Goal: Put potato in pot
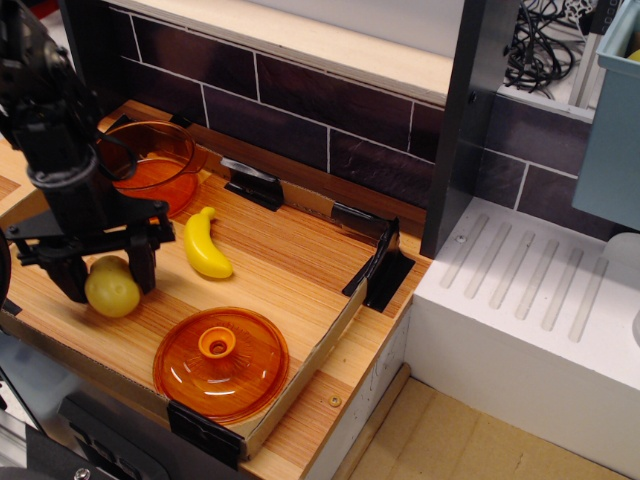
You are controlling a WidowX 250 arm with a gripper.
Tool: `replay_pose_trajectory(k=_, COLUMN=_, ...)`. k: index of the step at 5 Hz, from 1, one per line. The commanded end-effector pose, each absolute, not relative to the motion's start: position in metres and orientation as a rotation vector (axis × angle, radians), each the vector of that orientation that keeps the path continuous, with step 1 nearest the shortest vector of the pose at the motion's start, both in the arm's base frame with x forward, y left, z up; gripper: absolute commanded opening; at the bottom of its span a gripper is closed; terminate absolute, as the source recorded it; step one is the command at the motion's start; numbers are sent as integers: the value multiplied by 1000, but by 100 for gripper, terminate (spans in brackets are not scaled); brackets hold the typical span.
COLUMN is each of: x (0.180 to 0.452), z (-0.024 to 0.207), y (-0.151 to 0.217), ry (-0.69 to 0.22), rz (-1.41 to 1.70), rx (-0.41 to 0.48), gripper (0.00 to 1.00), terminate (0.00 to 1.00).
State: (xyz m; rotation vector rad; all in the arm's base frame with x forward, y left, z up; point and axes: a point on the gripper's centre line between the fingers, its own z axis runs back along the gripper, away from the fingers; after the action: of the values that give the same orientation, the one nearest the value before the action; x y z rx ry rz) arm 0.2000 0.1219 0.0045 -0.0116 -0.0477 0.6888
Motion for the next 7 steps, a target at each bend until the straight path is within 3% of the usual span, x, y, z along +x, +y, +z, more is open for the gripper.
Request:
replay_pose_trajectory(k=1, x=195, z=20, y=126, ry=-83, rz=704, rx=-18, gripper=0, terminate=0)
replay_pose_trajectory(k=3, x=215, z=80, y=142, ry=-87, rz=802, rx=-61, gripper=0, terminate=0)
replay_pose_trajectory(k=5, x=251, z=87, y=179, ry=-173, rz=887, rx=-62, gripper=0, terminate=0)
replay_pose_trajectory(k=7, x=287, z=118, y=216, ry=-216, rz=1010, rx=-116, gripper=0, terminate=0)
